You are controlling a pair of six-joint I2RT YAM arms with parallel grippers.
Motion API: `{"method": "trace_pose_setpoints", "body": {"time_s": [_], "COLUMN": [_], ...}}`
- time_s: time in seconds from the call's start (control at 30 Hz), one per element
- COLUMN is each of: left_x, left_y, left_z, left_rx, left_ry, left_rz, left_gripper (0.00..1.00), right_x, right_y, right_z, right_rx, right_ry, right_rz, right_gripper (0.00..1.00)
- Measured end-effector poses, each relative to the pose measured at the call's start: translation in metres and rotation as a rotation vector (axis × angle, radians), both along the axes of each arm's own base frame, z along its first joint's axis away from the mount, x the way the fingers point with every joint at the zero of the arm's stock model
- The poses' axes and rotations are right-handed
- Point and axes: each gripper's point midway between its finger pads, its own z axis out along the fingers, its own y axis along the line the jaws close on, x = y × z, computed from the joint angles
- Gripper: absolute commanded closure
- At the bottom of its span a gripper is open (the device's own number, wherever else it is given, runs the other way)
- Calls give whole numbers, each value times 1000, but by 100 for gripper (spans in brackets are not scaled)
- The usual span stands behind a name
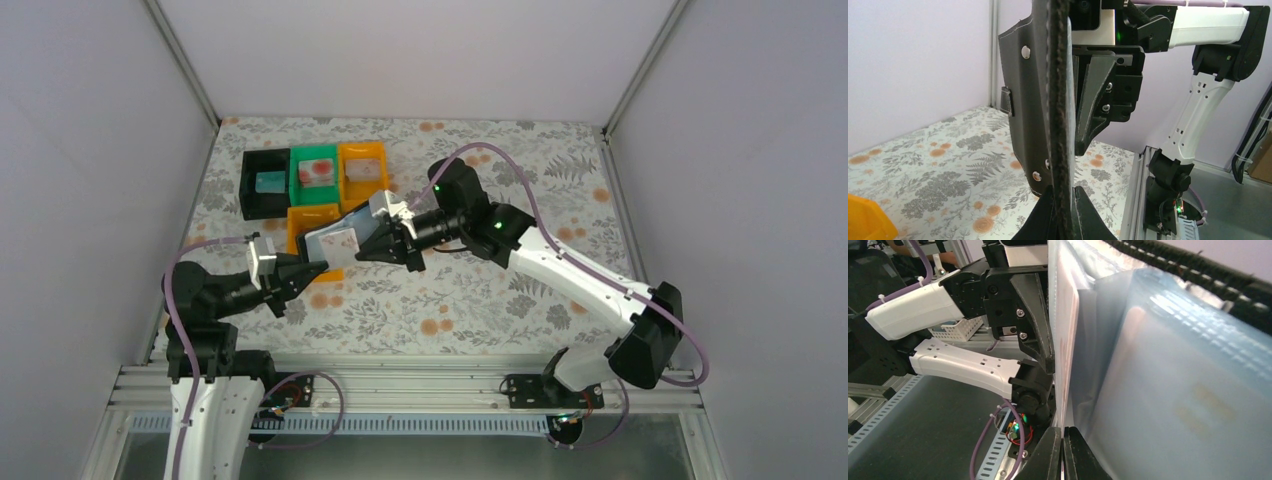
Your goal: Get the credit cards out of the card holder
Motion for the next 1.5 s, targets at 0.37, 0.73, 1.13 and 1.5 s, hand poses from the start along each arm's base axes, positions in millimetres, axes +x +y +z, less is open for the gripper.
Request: {"method": "trace_pose_setpoints", "body": {"time_s": [0.37, 0.73, 1.13, 1.5], "left_x": [1, 1, 2, 2], "left_y": [0, 0, 1, 1], "left_z": [-1, -1, -3, -3], "left_rx": [0, 0, -1, 5], "left_ry": [5, 1, 0, -12], "left_rz": [5, 5, 9, 8], "left_gripper": [98, 98, 98, 98], "right_x": [12, 8, 6, 6], "right_y": [-13, -13, -2, 0], "right_z": [0, 1, 2, 6], "right_rx": [-8, 1, 14, 24], "right_ry": [-21, 11, 34, 45], "right_rz": [-63, -31, 10, 15], "right_gripper": [96, 96, 95, 80]}}
